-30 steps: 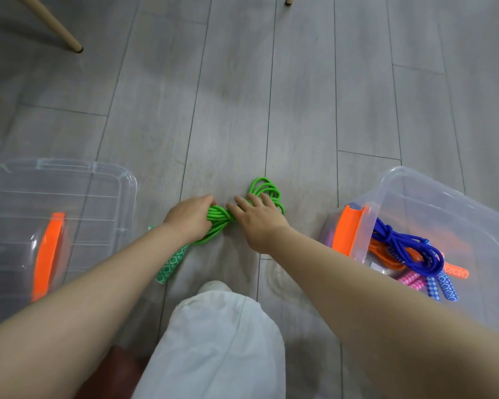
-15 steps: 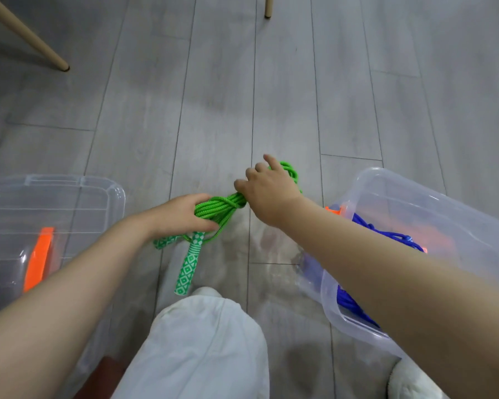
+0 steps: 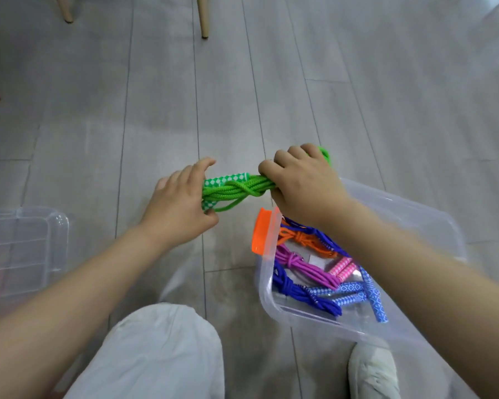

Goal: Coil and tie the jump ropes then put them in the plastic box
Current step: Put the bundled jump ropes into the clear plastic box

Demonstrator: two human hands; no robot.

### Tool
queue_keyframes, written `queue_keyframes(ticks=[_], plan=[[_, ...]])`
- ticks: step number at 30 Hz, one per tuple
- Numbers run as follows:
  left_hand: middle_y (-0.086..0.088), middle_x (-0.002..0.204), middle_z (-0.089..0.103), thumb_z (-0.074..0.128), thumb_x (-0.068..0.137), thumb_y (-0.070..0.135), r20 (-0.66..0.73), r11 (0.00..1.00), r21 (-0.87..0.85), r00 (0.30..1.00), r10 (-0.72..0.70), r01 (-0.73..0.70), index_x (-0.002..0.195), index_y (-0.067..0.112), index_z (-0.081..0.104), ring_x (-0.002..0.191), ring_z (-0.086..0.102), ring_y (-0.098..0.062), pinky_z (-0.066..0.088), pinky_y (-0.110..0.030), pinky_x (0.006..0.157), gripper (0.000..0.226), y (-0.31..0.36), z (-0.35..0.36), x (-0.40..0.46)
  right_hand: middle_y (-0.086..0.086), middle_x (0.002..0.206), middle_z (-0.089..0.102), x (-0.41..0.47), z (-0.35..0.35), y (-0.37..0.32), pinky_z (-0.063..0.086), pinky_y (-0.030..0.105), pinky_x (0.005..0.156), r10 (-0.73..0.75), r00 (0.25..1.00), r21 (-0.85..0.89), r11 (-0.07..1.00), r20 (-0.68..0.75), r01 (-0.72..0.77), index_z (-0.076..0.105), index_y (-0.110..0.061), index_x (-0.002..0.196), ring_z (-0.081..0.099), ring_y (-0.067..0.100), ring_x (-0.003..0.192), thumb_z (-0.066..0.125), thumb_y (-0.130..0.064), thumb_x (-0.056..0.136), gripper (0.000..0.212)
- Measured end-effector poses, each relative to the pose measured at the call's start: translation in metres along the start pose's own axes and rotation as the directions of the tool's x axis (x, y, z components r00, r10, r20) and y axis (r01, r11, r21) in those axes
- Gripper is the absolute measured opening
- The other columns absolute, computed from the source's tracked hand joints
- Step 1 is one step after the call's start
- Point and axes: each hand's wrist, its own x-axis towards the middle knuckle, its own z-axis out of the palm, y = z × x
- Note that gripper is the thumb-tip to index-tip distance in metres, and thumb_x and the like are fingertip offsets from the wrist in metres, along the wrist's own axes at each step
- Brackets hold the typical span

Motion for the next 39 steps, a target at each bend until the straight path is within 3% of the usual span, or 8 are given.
queue_keyframes(ticks=[8, 13, 16, 19, 23, 26, 33, 39], plan=[[-0.005, 0.112, 0.054, 0.051, 0.061, 0.042, 0.008, 0.960, 0.203, 0.981, 0.194, -0.192, 0.124, 0.019, 0.050, 0.106, 0.054, -0.029, 0.037, -0.043, 0.095, 0.067, 0.051, 0.013, 0.008, 0.001, 0.082, 0.056, -0.085, 0.012, 0.049, 0.039, 0.039, 0.074, 0.153, 0.985, 0.181, 0.969, 0.085, -0.166, 0.060, -0.017, 0.103, 0.053, 0.029, 0.078, 0.049, -0.032, 0.078, 0.031], [-0.001, 0.108, 0.060, 0.048, 0.069, 0.059, 0.139, 0.885, 0.254, 0.921, 0.365, -0.389, 0.124, 0.022, 0.055, 0.098, 0.056, -0.029, 0.043, -0.041, 0.087, 0.067, 0.094, 0.012, 0.018, 0.003, 0.085, 0.061, -0.147, 0.034, 0.080, 0.041, 0.038, 0.073, 0.177, 0.947, 0.253, 0.936, 0.268, -0.246, 0.060, -0.016, 0.104, 0.058, 0.029, 0.080, 0.047, -0.040, 0.078, 0.037], [-0.002, 0.113, 0.060, 0.060, 0.073, 0.056, 0.227, 0.852, 0.249, 0.883, 0.412, -0.461, 0.128, 0.022, 0.053, 0.102, 0.053, -0.028, 0.044, -0.040, 0.090, 0.065, 0.120, 0.021, 0.018, 0.004, 0.091, 0.064, -0.180, 0.049, 0.097, 0.047, 0.041, 0.075, 0.156, 0.888, 0.300, 0.904, 0.432, -0.305, 0.059, -0.016, 0.107, 0.060, 0.031, 0.084, 0.041, -0.047, 0.081, 0.045], [-0.001, 0.119, 0.055, 0.056, 0.081, 0.058, 0.376, 0.810, 0.237, 0.819, 0.433, -0.536, 0.132, 0.023, 0.046, 0.105, 0.052, -0.025, 0.042, -0.037, 0.092, 0.062, 0.150, 0.038, 0.013, 0.003, 0.096, 0.064, -0.209, 0.064, 0.106, 0.043, 0.039, 0.076, 0.114, 0.835, 0.323, 0.887, 0.539, -0.330, 0.058, -0.017, 0.109, 0.059, 0.032, 0.090, 0.036, -0.051, 0.079, 0.050], [-0.003, 0.121, 0.050, 0.051, 0.087, 0.060, 0.551, 0.734, 0.264, 0.723, 0.418, -0.626, 0.130, 0.021, 0.040, 0.107, 0.053, -0.025, 0.045, -0.040, 0.090, 0.059, 0.178, 0.074, 0.007, 0.003, 0.108, 0.062, -0.244, 0.084, 0.107, 0.037, 0.037, 0.082, 0.114, 0.764, 0.296, 0.877, 0.636, -0.378, 0.054, -0.019, 0.114, 0.055, 0.029, 0.104, 0.054, -0.040, 0.088, 0.033], [-0.006, 0.122, 0.046, 0.058, 0.086, 0.056, 0.640, 0.690, 0.290, 0.670, 0.376, -0.663, 0.128, 0.017, 0.037, 0.110, 0.051, -0.027, 0.045, -0.041, 0.090, 0.060, 0.186, 0.104, 0.004, 0.003, 0.112, 0.058, -0.263, 0.099, 0.100, 0.036, 0.037, 0.089, 0.111, 0.711, 0.242, 0.894, 0.695, -0.376, 0.051, -0.020, 0.116, 0.051, 0.027, 0.109, 0.053, -0.039, 0.087, 0.035], [-0.010, 0.129, 0.042, 0.070, 0.083, 0.043, 0.753, 0.712, 0.371, 0.642, 0.145, -0.596, 0.137, 0.012, 0.029, 0.115, 0.052, -0.030, 0.046, -0.040, 0.080, 0.074, 0.177, 0.140, 0.002, 0.003, 0.113, 0.058, -0.266, 0.120, 0.090, 0.040, 0.035, 0.086, 0.067, 0.704, 0.327, 0.852, 0.707, -0.410, 0.051, -0.021, 0.119, 0.053, 0.026, 0.108, 0.057, -0.030, 0.083, 0.038], [-0.013, 0.133, 0.041, 0.056, 0.091, 0.028, 0.783, 0.680, 0.368, 0.606, 0.142, -0.634, 0.136, 0.011, 0.034, 0.117, 0.049, -0.030, 0.045, -0.037, 0.083, 0.053, 0.168, 0.151, 0.002, 0.003, 0.113, 0.059, -0.263, 0.127, 0.090, 0.045, 0.038, 0.086, 0.109, 0.709, 0.343, 0.817, 0.697, -0.463, 0.054, -0.018, 0.114, 0.054, 0.027, 0.106, 0.064, -0.024, 0.080, 0.036]])
